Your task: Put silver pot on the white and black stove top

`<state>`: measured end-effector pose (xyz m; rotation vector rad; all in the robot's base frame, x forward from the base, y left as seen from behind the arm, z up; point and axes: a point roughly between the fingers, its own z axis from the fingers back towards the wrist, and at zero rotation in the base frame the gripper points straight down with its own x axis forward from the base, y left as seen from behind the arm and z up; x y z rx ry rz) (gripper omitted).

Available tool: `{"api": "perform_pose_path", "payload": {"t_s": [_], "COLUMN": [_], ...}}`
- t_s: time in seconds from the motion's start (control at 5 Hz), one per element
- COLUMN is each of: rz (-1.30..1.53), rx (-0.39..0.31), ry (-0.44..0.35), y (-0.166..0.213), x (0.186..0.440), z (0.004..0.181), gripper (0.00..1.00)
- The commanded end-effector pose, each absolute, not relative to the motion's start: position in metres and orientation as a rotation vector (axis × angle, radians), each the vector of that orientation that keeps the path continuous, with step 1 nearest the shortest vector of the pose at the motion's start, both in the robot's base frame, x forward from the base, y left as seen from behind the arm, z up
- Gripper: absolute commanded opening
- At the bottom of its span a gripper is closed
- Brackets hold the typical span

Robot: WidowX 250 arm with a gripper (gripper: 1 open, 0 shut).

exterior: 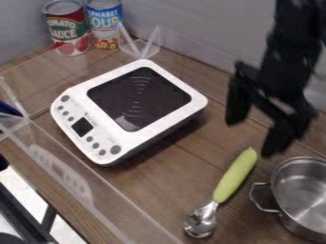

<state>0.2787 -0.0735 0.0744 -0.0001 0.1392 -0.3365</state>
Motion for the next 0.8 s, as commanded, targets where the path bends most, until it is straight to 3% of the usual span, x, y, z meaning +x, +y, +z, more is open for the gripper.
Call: {"api": "perform_pose_path", "payload": {"t_s": [0.0, 0.2, 0.6], "rz": [-0.457, -0.52, -0.594], "rx": [0.004, -0.001, -0.035], "ry": [0.072, 0.064, 0.056], "y": [-0.089, -0.1, -0.109], "x": [0.295, 0.297, 0.304], "z": [0.073, 0.055, 0.05], "gripper": [1.0, 1.0, 1.0]}}
